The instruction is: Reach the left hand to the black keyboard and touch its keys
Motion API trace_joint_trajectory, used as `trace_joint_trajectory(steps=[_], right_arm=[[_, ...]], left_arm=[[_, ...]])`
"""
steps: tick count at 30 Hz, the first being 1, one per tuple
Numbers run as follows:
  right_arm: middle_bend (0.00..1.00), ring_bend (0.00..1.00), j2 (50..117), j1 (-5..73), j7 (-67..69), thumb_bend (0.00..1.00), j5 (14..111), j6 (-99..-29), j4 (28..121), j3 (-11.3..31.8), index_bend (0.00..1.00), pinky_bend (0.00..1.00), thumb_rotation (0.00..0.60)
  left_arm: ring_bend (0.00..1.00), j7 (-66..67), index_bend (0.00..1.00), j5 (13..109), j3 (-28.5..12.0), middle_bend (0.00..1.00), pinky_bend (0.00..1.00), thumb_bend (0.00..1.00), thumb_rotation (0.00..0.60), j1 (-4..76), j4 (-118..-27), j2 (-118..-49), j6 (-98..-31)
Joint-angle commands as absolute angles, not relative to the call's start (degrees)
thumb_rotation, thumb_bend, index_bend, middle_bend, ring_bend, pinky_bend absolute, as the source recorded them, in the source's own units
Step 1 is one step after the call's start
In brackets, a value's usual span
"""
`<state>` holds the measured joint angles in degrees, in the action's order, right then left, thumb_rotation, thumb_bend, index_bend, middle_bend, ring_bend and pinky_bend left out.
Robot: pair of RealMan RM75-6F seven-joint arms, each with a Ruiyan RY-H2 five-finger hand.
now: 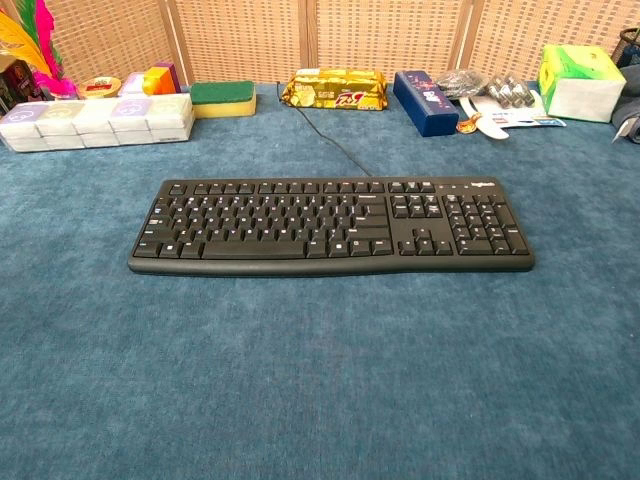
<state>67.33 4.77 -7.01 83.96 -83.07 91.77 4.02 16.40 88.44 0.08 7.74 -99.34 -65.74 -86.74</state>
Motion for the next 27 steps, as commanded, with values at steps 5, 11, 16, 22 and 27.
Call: trace_joint_trajectory(steps=[5,11,16,22,27], right_arm=[[0.28,0.23,67.4,3.84,-6.32,0.19,83.57,-83.72,92.01,3.4,0.21,0.22,0.0],[0.28,0.23,67.11,3.61,-6.11,0.19,84.13,-84.49,91.81,3.42,0.21,0.22,0.0],[0.28,0.23,67.22,3.27,-5.74,0.19,84.45,-84.83,91.27,3.13,0.21,0.22,0.0],[0.28,0.23,67.31,3.06,-5.31,0.19,85.16,-85.45,90.64,3.01,0.21,0.22,0.0],[0.28,0.23,67.15,3.01,-5.56,0.19,85.41,-85.65,90.66,3.02,0.21,0.22,0.0]], left_arm=[[0.31,16.23,0.27,87.91,-0.18,0.44,0.23,0.13,0.0,8.14,-99.9,-65.32,-85.28],[0.32,16.84,0.27,88.94,-1.13,0.44,0.24,0.13,0.0,9.51,-101.06,-64.16,-84.19],[0.54,19.11,0.27,89.55,-2.62,0.69,0.36,0.13,0.0,12.79,-102.06,-63.4,-80.49],[0.75,21.41,0.27,88.65,-4.72,0.92,0.62,0.13,0.0,17.52,-102.01,-64.16,-74.84],[0.99,20.71,0.36,86.94,-6.55,1.0,0.81,0.13,0.0,22.44,-99.78,-65.86,-68.63]])
